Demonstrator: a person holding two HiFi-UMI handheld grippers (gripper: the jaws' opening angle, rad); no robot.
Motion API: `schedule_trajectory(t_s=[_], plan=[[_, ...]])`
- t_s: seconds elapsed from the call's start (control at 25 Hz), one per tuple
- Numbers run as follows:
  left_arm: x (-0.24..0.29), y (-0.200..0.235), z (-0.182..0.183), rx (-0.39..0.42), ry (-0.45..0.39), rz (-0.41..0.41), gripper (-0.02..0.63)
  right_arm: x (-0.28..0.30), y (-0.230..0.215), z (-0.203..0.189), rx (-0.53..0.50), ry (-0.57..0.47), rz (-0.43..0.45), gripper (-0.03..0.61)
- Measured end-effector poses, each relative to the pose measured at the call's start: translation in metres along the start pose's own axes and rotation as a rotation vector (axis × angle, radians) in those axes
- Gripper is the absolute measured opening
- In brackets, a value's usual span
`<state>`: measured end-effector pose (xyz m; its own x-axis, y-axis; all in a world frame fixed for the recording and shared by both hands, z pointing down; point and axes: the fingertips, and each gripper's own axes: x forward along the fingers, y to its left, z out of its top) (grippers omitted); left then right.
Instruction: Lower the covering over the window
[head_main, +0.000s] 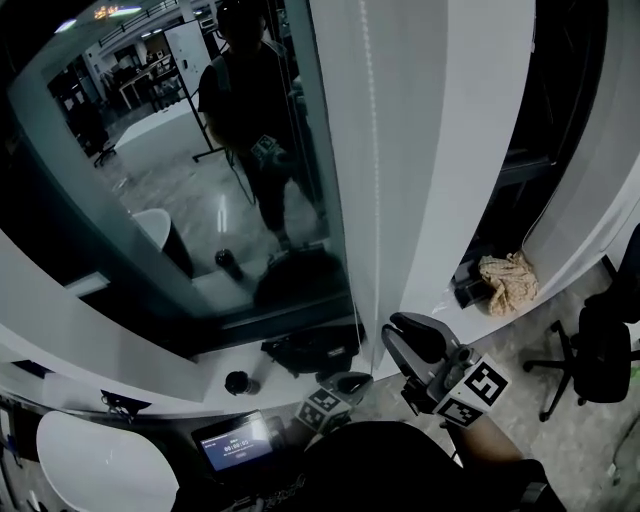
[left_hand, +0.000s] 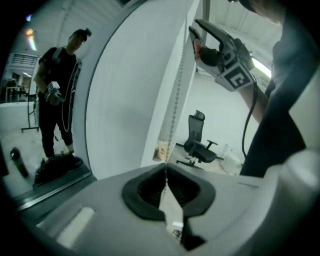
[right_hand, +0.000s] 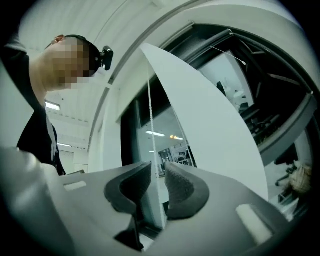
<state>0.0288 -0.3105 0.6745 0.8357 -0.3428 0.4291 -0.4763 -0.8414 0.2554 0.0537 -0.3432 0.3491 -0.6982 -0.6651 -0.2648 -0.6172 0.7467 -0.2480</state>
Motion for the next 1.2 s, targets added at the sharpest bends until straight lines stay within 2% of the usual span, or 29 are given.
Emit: schedule_trajectory(t_s=[0.2, 0.36, 0.4, 0.44, 0.56, 0.64, 0.72, 0.84, 1.04, 1.12, 1.2], plan=[[-0.004, 0.0, -0.002, -0.005, -0.014, 0.021, 0.009, 0.029, 0.017, 0.047, -0.079, -0.06, 0.042, 0.094], [-0.006, -0.006, -0.002, -0.011, -0.023, 0.016, 0.009, 0.051, 0.025, 0.066, -0.144, -0.051, 0.046, 0.098], [-0.005, -0.008, -0.002, -0.008, -0.024, 0.014, 0.009, 0.052, 0.026, 0.067, -0.155, -0.048, 0.044, 0.089], [-0.005, -0.01, -0.002, -0.007, -0.025, 0.014, 0.011, 0.051, 0.028, 0.067, -0.166, -0.055, 0.046, 0.018], [-0.006, -0.009, -0.003, -0.028, -0.037, -0.011, 0.014, 0.039, 0.037, 0.071, -0.272, -0.111, 0.033, 0.012], [-0.014, -0.007, 0.004, -0.051, -0.083, -0.061, 0.014, 0.034, 0.041, 0.071, -0.322, -0.113, 0.018, 0.011], [-0.031, 0.003, 0.02, -0.083, -0.173, -0.07, 0.015, 0.033, 0.03, 0.066, -0.327, -0.095, 0.002, 0.011], [-0.073, 0.027, 0.052, -0.118, -0.283, 0.015, 0.028, 0.031, 0.003, 0.019, -0.281, 0.03, -0.041, 0.011], [-0.155, 0.074, 0.1, -0.11, -0.48, 0.189, 0.107, 0.006, -0.021, -0.107, -0.143, 0.303, -0.09, 0.011], [-0.186, 0.086, 0.117, -0.115, -0.568, 0.209, 0.115, -0.003, -0.026, -0.151, -0.082, 0.386, -0.098, 0.011], [-0.199, 0.075, 0.148, -0.083, -0.619, 0.169, 0.11, -0.008, -0.028, -0.184, -0.078, 0.457, -0.094, 0.011]])
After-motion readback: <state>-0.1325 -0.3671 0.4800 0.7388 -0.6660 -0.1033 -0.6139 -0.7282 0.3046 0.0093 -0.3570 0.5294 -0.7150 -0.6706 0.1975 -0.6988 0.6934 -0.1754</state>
